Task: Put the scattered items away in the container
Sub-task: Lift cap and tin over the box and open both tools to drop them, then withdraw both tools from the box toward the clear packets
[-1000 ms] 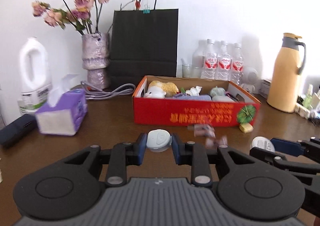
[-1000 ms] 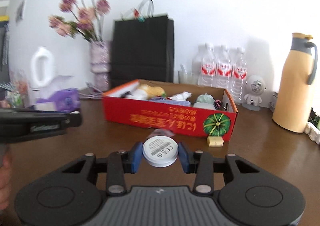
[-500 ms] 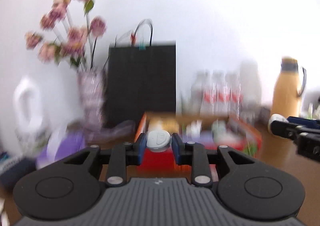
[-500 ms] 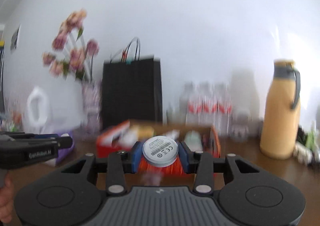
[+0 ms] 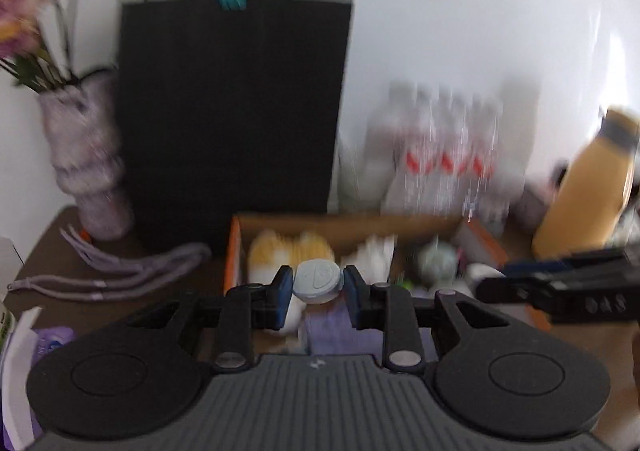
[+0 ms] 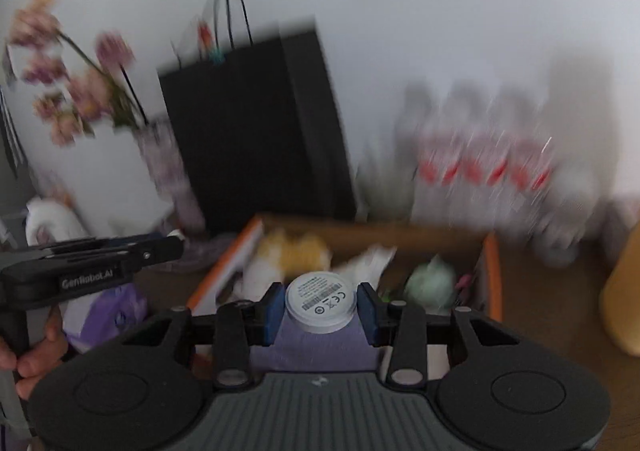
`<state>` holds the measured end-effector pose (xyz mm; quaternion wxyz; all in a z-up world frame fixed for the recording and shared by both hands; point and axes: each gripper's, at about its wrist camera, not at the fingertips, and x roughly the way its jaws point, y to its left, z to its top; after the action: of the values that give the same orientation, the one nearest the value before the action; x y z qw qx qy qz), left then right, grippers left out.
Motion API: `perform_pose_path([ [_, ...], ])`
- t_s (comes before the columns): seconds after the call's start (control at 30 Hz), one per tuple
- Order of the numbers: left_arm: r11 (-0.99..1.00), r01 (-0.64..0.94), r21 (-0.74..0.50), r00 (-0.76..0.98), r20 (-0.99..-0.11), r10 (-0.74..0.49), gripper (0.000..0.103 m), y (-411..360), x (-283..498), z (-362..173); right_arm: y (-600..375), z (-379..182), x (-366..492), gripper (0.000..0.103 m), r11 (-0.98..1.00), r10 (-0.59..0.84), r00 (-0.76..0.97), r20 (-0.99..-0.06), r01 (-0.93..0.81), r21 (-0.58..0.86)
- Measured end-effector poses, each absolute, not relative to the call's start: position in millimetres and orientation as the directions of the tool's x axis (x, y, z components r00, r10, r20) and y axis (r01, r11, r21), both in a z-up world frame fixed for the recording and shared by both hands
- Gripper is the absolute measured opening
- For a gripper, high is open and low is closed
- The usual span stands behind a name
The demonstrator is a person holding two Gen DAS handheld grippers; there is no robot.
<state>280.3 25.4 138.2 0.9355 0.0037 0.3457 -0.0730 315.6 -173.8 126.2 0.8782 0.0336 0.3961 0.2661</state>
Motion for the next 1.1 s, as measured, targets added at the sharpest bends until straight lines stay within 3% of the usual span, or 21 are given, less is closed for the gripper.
perform_pose_path([
  [0.23,0.985,0.17,0.004,0.553,-0.828,-0.092,0.029,38.1,312.9,81.5,-118.5,51.5,361.9,0.038,0.835,0.469,0.318,-0.824,-0.465,0.295],
  [0.27,0.984,0.178,0.002,0.534,-0.84,-0.094,0.032,39.3,316.8,78.1,-112.7,44.7,366.9,0.038,0.832,0.469,0.285,-0.836,-0.461,0.309],
  [0.3,0.984,0.179,-0.003,0.521,-0.848,-0.097,0.043,40.6,320.1,75.3,-107.9,37.7,370.2,0.038,0.828,0.468,0.253,-0.847,-0.459,0.321],
  [0.43,0.986,0.164,-0.023,0.512,-0.853,-0.105,0.05,46.0,322.4,79.6,-101.9,28.1,379.1,0.04,0.832,0.469,0.192,-0.862,-0.424,0.358],
  [0.47,0.988,0.155,-0.027,0.515,-0.851,-0.104,0.054,47.2,322.0,83.0,-104.0,27.3,380.1,0.042,0.829,0.48,0.177,-0.859,-0.413,0.378],
  [0.53,0.988,0.147,-0.051,0.516,-0.848,-0.12,0.057,50.2,322.4,90.4,-110.5,29.1,382.1,0.056,0.83,0.493,0.16,-0.855,-0.379,0.408],
  [0.63,0.989,0.131,-0.061,0.525,-0.842,-0.122,0.064,51.5,318.8,103.5,-126.7,44.1,383.5,0.063,0.831,0.518,0.181,-0.836,-0.338,0.442],
  [0.7,0.992,0.111,-0.059,0.534,-0.839,-0.11,0.086,48.5,316.4,111.1,-136.5,61.3,382.0,0.069,0.854,0.486,0.23,-0.843,-0.331,0.402],
  [0.8,0.993,0.087,-0.081,0.51,-0.853,-0.114,0.091,38.2,315.6,114.0,-147.2,79.6,381.9,0.087,0.887,0.419,0.286,-0.862,-0.332,0.321],
  [0.93,0.993,0.073,-0.09,0.501,-0.858,-0.115,0.098,21.5,311.6,119.9,-172.5,87.3,378.2,0.089,0.939,0.293,0.317,-0.902,-0.274,0.209],
  [1.1,0.996,0.056,-0.066,0.508,-0.857,-0.085,0.101,8.3,307.9,133.6,-202.5,96.5,362.3,0.089,0.96,0.25,0.337,-0.908,-0.211,0.186],
])
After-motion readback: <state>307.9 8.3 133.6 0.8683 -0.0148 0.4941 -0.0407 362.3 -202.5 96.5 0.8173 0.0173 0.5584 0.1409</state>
